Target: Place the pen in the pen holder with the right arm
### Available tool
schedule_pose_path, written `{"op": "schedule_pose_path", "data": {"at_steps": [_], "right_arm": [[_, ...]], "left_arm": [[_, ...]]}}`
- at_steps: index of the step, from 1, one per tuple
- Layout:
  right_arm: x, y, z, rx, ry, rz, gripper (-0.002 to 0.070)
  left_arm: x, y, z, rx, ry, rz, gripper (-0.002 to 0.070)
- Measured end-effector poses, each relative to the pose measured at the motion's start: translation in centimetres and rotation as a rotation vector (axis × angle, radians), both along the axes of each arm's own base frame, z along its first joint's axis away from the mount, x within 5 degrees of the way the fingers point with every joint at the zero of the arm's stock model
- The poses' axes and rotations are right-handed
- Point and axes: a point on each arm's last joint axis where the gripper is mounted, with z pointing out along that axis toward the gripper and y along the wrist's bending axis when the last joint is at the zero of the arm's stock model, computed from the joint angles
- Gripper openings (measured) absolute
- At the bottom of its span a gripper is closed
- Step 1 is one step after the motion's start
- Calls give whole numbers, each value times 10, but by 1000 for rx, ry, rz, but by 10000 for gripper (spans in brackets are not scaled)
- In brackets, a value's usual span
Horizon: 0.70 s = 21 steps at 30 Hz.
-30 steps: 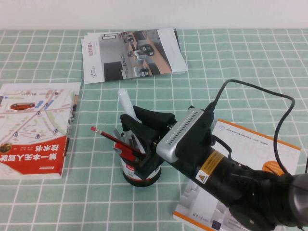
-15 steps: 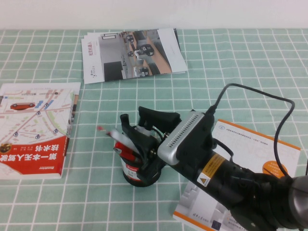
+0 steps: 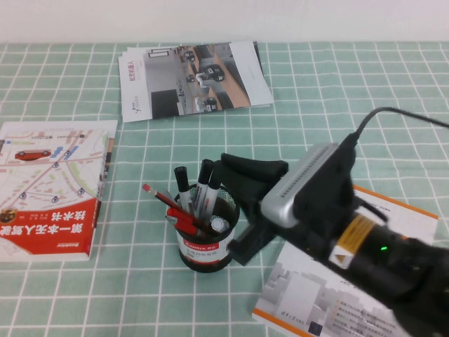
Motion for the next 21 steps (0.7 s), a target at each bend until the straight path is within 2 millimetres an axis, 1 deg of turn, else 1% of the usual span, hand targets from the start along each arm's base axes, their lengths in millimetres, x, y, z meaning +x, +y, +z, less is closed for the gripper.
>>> {"op": "schedule_pose_path", "data": {"at_steps": [2,4,7,11,14,16,21], "right_arm": [[-6,-7,10,-54,37,-5,18],[-15,-18,20,-112,84,-16,-3],[-31,-39,36,-183,132,-31,-14],[-54,-67,45,-234,173,-48,-18],[-73,-89,47,-238,177,-56,-19],[-84,-102,42,-256,195,-61,-19],[-102,-124,32,-323,259,-74,-19]], "left_arm": [[0,0,0,0,0,0,-4],[0,0,0,0,0,0,-4],[0,0,0,0,0,0,-4],[0,0,0,0,0,0,-4],[0,0,0,0,0,0,-4],[0,0,0,0,0,0,-4],[0,0,0,0,0,0,-4]]}}
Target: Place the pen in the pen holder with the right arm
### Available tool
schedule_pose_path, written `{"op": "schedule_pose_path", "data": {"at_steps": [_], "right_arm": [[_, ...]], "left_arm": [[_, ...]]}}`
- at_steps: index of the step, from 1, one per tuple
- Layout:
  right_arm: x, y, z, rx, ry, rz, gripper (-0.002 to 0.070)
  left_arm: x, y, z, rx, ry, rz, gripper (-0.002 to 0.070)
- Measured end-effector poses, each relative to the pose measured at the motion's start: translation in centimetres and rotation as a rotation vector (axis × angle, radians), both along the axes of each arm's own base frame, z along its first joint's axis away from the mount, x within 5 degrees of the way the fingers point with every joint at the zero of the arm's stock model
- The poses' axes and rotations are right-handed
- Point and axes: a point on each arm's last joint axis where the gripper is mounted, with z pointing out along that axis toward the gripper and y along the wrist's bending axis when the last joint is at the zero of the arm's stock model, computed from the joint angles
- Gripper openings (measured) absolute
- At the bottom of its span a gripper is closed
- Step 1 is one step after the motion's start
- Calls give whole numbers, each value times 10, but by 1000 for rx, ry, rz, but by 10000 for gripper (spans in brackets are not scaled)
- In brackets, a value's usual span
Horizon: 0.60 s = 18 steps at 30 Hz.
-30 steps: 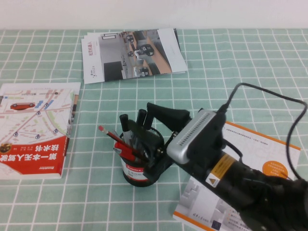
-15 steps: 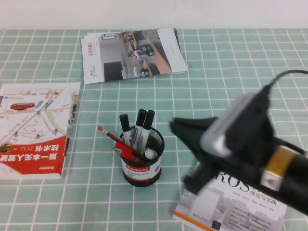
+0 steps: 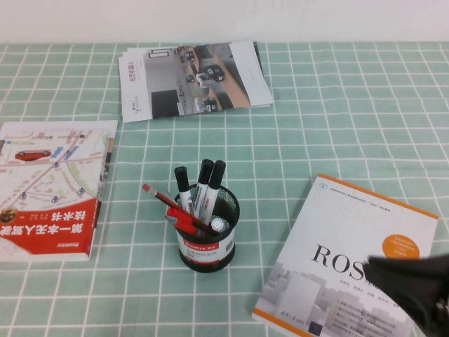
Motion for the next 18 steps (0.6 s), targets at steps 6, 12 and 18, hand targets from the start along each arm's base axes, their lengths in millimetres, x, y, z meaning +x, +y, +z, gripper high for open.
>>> {"op": "schedule_pose_path", "data": {"at_steps": [6,12,18], "right_arm": [[-9,-10,-9,-70,95,-14,-19],[-7,-13,-12,-87,99,-38,-19],[3,-47,-36,-23,119,-320,-19]], "left_arm": [[0,0,0,0,0,0,-4],[0,0,0,0,0,0,-4],[0,0,0,0,0,0,-4]]}}
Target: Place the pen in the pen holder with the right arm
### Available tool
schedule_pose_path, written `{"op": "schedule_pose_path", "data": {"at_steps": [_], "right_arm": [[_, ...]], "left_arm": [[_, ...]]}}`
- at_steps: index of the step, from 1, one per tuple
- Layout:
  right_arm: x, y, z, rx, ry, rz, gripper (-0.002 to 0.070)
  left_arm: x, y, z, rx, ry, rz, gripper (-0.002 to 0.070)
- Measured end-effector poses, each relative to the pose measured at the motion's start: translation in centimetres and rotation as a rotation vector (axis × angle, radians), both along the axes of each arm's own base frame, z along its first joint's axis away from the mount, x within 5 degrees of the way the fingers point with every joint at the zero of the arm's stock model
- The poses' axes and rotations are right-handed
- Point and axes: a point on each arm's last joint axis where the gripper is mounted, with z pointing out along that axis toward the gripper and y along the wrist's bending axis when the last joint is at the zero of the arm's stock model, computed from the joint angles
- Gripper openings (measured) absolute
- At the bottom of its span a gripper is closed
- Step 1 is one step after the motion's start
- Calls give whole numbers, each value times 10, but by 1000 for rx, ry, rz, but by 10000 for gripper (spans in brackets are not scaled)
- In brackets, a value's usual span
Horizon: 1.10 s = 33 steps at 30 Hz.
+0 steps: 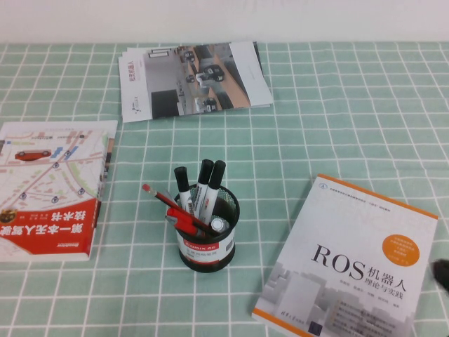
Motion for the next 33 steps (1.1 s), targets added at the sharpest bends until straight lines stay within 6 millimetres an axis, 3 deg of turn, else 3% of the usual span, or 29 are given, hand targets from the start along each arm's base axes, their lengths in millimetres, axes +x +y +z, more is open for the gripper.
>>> {"op": "schedule_pose_path", "data": {"at_steps": [5,9,20,33], "right_arm": [[-9,-34,-32,48,-83,-258,-19],[-23,-47,-49,86,-159,-371,-19],[-44,-52,-59,156,-286,-401,-19],[-47,-52,-66,157,-208,-402,-19]], "left_arm": [[0,0,0,0,0,0,-4],[0,0,0,0,0,0,-4],[0,0,0,0,0,0,-4],[0,0,0,0,0,0,-4]]}}
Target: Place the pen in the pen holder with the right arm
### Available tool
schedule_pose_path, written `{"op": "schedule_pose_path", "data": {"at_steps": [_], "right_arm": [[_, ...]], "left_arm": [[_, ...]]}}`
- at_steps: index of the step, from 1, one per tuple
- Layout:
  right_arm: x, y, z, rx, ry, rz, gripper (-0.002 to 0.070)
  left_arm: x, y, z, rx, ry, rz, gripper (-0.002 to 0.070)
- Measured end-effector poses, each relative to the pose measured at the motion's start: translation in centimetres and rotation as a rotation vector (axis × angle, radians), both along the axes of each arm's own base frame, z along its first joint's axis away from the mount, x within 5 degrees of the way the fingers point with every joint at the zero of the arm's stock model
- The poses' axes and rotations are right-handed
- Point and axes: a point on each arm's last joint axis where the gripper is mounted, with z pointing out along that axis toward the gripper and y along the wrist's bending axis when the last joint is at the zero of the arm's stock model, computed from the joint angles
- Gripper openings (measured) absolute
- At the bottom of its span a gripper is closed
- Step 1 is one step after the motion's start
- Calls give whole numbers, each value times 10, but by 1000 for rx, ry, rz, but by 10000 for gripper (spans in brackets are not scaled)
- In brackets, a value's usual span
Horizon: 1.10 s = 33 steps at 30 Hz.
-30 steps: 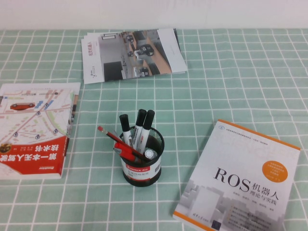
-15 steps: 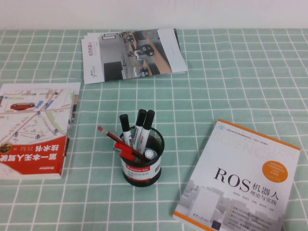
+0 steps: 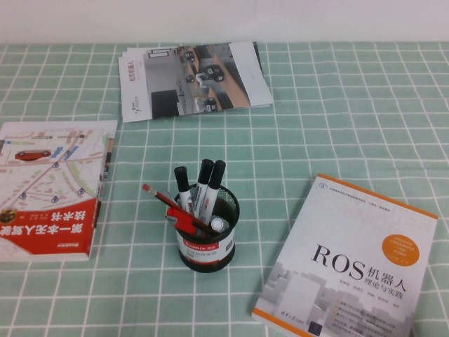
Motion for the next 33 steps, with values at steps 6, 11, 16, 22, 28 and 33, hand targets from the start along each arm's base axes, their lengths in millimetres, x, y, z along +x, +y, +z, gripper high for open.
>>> {"op": "schedule_pose_path", "data": {"at_steps": [6,11,16,22,28,33], "right_arm": [[-1,1,-4,-60,36,32,-19],[-1,2,-5,-62,37,36,-19],[-1,2,-5,-63,37,37,-19],[-1,2,-5,-63,37,37,-19],[-1,2,-5,-58,38,38,-19],[-1,2,-5,-56,38,39,-19]], "left_arm": [[0,0,0,0,0,0,-4],[0,0,0,0,0,0,-4],[0,0,0,0,0,0,-4],[0,0,0,0,0,0,-4],[0,0,0,0,0,0,-4],[0,0,0,0,0,0,-4]]}}
